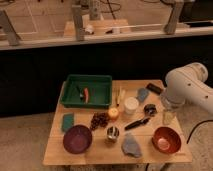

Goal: Stack bowls into tray

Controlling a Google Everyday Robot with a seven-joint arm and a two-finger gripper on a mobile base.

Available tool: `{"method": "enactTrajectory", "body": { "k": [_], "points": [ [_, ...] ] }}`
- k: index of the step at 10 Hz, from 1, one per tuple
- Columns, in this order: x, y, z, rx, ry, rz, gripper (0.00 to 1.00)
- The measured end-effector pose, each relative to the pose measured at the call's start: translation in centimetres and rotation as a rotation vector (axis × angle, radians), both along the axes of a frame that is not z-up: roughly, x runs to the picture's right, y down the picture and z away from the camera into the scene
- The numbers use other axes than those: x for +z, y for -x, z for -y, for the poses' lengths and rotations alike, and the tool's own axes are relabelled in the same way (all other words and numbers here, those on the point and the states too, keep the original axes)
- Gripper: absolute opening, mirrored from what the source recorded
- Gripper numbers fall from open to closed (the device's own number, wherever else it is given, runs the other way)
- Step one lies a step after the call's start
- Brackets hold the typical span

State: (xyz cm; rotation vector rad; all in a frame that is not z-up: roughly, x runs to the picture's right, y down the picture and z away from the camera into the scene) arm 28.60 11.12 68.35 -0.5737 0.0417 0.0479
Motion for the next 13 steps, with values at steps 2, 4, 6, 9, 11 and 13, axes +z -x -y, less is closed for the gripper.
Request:
{"method": "enactTrajectory", "body": {
  "k": [2,4,6,9,11,13],
  "points": [
    [0.8,-1.0,-0.2,0.024,0.025,0.0,0.8],
    [2.8,-4.1,-2.5,0.109,0.055,0.056,0.8],
    [5.2,-6.1,-5.0,0.182,0.062,0.105,0.8],
    [6.7,-6.2,-6.1,0.2,0.063,0.106,0.8],
    [6.7,-6.2,-6.2,0.2,0.063,0.106,0.8],
    [6.8,-6.3,-6.6,0.195,0.078,0.103,0.8]
  ]
}}
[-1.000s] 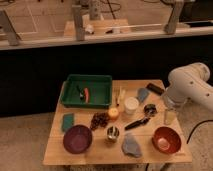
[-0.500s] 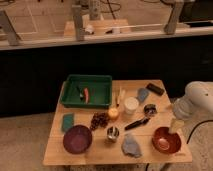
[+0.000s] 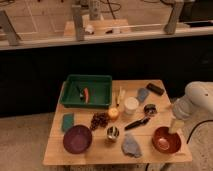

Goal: Stack bowls into tray

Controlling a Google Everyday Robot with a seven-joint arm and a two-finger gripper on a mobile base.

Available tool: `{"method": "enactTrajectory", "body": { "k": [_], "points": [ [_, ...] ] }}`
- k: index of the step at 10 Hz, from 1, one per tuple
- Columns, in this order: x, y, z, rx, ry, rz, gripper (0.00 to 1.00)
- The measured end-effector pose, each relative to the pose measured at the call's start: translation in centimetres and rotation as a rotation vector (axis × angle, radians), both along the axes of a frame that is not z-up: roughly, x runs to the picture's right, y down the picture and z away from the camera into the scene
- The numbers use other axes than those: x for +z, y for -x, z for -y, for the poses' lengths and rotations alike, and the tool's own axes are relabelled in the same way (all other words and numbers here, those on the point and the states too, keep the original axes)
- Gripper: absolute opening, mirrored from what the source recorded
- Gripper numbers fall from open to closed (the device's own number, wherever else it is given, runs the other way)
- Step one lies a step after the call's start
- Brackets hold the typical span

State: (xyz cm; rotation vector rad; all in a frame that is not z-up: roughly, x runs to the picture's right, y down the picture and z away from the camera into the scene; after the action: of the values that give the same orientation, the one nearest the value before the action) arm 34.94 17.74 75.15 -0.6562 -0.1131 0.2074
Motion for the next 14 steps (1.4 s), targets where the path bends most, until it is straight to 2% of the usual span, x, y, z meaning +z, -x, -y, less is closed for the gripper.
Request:
{"method": "enactTrajectory", "body": {
  "k": [1,2,4,10,11,14],
  "points": [
    [0.2,-0.1,-0.7,-0.01,0.025,-0.002,0.8],
    [0.7,0.1,-1.2,-0.018,0.033,0.007,0.8],
    [0.6,-0.4,-2.1,-0.029,0.052,0.023,0.8],
    [1.0,-0.4,-4.4,-0.06,0.065,0.078,0.8],
    [1.1,-0.3,-4.7,-0.061,0.07,0.083,0.77],
    [1.6,0.0,-5.6,-0.067,0.09,0.093,0.46]
  ]
}}
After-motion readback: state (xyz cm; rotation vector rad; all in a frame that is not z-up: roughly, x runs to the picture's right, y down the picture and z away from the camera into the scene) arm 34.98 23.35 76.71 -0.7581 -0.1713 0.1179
